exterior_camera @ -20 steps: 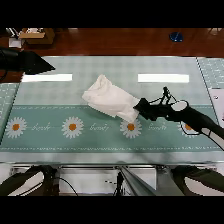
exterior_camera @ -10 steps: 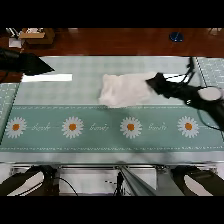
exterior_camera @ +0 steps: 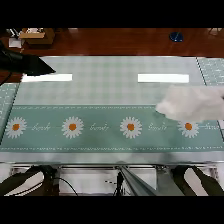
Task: Fold the shirts.
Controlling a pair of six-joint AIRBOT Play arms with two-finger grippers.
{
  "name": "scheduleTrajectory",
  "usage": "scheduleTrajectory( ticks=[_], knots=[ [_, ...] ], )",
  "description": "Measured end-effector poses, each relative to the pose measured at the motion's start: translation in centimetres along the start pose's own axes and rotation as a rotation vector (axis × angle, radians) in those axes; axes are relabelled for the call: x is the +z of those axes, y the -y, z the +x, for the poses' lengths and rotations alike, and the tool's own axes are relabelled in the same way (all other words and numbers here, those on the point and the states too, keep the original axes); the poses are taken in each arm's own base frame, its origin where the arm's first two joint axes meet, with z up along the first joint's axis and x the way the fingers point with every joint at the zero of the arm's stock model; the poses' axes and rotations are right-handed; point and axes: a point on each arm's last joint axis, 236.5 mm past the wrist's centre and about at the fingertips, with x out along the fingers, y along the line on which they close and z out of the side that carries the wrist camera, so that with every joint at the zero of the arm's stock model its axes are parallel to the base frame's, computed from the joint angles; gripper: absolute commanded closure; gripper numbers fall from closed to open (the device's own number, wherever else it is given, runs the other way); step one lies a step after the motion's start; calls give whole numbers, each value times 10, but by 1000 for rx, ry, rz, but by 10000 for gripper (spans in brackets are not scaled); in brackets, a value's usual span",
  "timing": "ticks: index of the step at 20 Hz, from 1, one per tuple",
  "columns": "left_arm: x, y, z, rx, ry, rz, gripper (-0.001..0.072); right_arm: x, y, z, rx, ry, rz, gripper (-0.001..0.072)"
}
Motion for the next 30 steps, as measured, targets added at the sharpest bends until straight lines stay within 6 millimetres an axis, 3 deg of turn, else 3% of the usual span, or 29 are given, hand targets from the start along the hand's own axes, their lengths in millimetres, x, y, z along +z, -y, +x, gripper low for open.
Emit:
scheduleTrajectory(
  ticks=[2,3,6,13,20,21,22,23,26,28,29,30],
  knots=[
    [0,0,0,0,-2,7,686,-20,73,-16,-215,-73,94,687],
    [0,-1,1,0,-2,11,686,-31,97,-24,-283,-105,144,688],
    [0,-1,1,0,-3,23,686,-69,145,-43,-410,-211,290,688],
    [0,-5,1,13,-5,69,686,-162,187,-58,-556,-446,495,687],
    [6,-40,-2,164,14,102,686,-238,219,-86,-769,-513,655,682],
    [5,-46,-3,193,9,107,686,-247,220,-87,-782,-527,674,611],
    [5,-53,-5,222,8,112,686,-256,222,-88,-797,-539,692,390],
    [3,-59,-6,248,-2,115,686,-263,224,-90,-820,-551,703,268],
    [2,-73,-10,305,-13,126,684,-272,236,-98,-888,-553,699,261],
    [2,-77,-11,322,-16,129,679,-257,249,-101,-928,-479,660,263],
    [4,-77,-11,326,-6,131,600,-237,255,-98,-921,-396,627,265],
    [9,-77,-10,324,12,133,381,-209,257,-91,-890,-291,585,298]
  ],
)
